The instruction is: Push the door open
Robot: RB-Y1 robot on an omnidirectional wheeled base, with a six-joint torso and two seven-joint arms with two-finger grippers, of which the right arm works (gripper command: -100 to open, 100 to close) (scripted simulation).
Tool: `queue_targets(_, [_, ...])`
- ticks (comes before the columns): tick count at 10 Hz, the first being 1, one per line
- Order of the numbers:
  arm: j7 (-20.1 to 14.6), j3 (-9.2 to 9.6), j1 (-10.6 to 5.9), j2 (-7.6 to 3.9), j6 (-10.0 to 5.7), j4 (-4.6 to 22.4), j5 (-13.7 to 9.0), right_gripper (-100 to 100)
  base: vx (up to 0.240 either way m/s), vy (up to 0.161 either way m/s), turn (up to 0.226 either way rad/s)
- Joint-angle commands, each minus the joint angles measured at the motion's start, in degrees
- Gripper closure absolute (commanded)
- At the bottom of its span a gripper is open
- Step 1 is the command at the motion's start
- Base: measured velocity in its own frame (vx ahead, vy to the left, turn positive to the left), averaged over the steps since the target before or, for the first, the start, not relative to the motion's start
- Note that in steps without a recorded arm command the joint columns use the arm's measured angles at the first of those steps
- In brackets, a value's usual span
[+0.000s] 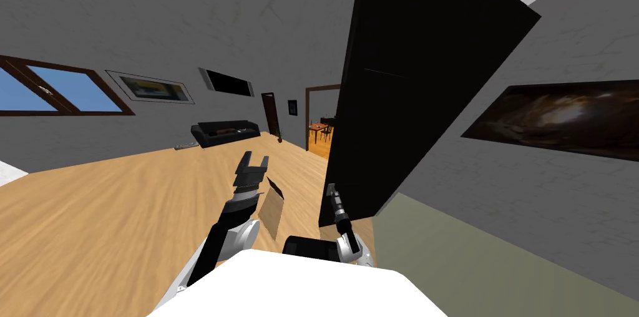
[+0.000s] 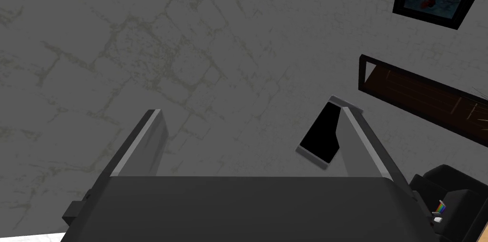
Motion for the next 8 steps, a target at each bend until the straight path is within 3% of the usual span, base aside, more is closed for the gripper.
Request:
queue_targets(1, [0.2, -1.58, -1.12, 0.55, -0.38, 1.1, -0.6, 100, 0.160, 0.154, -0.071])
queue_targets(2, [0.1, -0.92, -0.69, 0.34, -0.39, 1.1, -0.4, 100, 0.075, 0.068, -0.033])
queue_targets(4, [0.6, -2.90, -1.22, -0.34, -0.64, 1.5, -1.1, 100, 0.168, 0.091, -0.049])
queue_targets(8, [1.5, -6.13, -1.79, -0.55, -0.75, 2.2, -2.2, 100, 0.196, 0.143, -0.077])
